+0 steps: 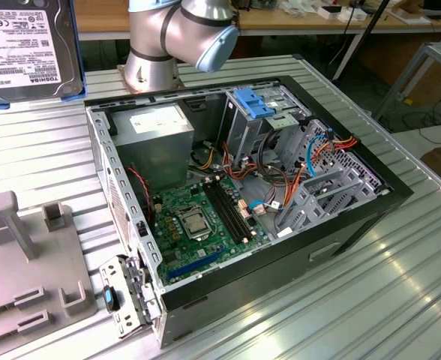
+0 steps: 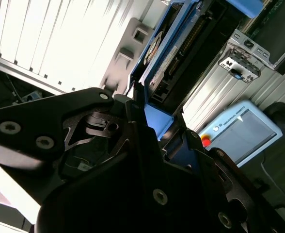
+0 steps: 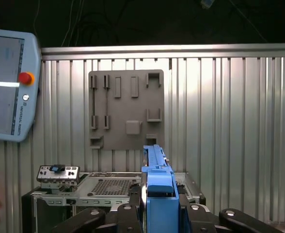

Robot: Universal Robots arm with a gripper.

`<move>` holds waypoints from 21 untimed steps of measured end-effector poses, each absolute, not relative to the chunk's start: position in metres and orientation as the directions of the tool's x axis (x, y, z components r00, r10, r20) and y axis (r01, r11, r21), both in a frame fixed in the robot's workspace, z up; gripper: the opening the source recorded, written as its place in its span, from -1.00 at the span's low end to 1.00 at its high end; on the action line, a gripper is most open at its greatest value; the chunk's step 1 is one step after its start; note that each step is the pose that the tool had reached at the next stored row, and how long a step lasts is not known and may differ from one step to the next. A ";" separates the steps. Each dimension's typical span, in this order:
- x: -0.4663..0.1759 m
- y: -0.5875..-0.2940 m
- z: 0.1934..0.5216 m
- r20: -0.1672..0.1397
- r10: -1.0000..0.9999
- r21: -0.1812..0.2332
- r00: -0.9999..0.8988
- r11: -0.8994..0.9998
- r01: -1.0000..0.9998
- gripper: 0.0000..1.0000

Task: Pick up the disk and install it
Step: 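Pick up the disk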

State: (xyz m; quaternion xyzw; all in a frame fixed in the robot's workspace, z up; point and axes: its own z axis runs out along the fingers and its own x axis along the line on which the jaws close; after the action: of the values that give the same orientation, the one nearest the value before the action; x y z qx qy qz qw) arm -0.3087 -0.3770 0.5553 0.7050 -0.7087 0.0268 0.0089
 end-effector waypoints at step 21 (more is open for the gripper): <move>-0.255 -0.377 0.555 0.050 -0.999 -0.025 -0.006 0.005 -1.000 -0.26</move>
State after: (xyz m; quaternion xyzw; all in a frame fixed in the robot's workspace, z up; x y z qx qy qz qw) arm -0.2555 -0.3770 0.5550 0.7050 -0.7087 0.0268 0.0089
